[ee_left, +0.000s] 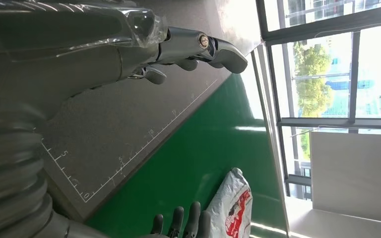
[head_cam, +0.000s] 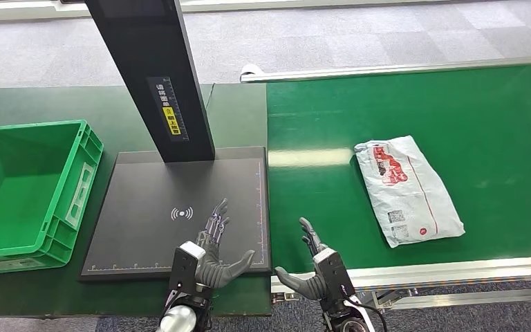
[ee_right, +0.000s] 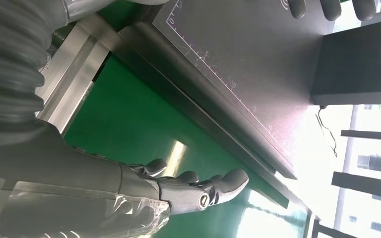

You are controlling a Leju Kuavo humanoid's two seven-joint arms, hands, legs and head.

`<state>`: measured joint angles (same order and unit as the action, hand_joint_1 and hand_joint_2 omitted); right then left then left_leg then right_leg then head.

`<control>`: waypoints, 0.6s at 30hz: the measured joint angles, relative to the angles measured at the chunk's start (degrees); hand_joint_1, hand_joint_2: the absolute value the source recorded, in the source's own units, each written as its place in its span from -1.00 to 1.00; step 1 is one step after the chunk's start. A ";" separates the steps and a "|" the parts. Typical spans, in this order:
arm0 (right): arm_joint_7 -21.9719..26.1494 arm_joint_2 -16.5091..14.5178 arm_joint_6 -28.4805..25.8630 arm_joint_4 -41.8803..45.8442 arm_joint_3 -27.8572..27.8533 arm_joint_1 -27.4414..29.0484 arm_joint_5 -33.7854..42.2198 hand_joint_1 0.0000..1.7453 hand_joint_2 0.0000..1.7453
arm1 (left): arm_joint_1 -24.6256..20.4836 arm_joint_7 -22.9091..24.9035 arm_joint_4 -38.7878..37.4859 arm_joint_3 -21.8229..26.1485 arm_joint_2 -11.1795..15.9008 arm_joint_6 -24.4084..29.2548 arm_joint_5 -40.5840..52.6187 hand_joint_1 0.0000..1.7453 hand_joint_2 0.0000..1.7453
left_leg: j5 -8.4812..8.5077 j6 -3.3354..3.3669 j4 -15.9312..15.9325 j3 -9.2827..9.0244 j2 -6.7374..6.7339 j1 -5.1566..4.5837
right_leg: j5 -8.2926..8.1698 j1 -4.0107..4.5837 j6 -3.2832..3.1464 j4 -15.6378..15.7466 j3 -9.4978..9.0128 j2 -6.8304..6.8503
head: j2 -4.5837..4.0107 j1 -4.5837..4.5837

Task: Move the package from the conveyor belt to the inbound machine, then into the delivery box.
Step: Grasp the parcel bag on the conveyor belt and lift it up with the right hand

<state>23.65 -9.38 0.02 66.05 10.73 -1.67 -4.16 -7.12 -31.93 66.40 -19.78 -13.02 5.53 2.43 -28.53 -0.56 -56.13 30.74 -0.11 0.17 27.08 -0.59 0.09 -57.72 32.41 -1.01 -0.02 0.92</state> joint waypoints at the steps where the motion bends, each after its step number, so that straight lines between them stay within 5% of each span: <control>1: 0.00 0.00 0.00 0.00 -0.02 0.00 0.00 -1.00 1.00 | 0.00 0.00 0.00 0.00 -0.01 0.00 0.00 -1.00 1.00 | 0.00 0.00 0.00 0.00 0.00 0.00 | 0.00 0.00 0.00 0.00 0.00 0.00 | 0.00 0.00; 9: 0.10 0.05 -0.51 0.06 -0.10 0.08 -0.69 -1.00 1.00 | 0.00 -0.02 -0.05 0.01 -0.05 0.02 -0.17 -1.00 1.00 | 0.00 0.00 0.00 0.00 0.00 0.00 | 0.00 0.00 0.00 0.00 0.01 0.00 | 0.00 0.00; 18: 0.08 2.91 -7.26 6.95 -3.40 0.31 -10.26 -1.00 1.00 | 0.27 -0.73 0.34 1.84 0.32 1.97 -0.65 -1.00 1.00 | 0.00 0.00 -0.01 0.01 0.00 -0.01 | 0.00 -0.02 0.00 0.00 0.00 0.00 | 0.00 0.01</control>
<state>23.72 -6.48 -7.23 73.00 7.33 -1.36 -14.42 -6.86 -32.66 66.75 -17.94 -12.69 7.50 1.78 -28.53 -0.55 -56.14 30.75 -0.11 0.16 27.07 -0.61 0.10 -57.72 32.41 -1.01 -0.02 0.92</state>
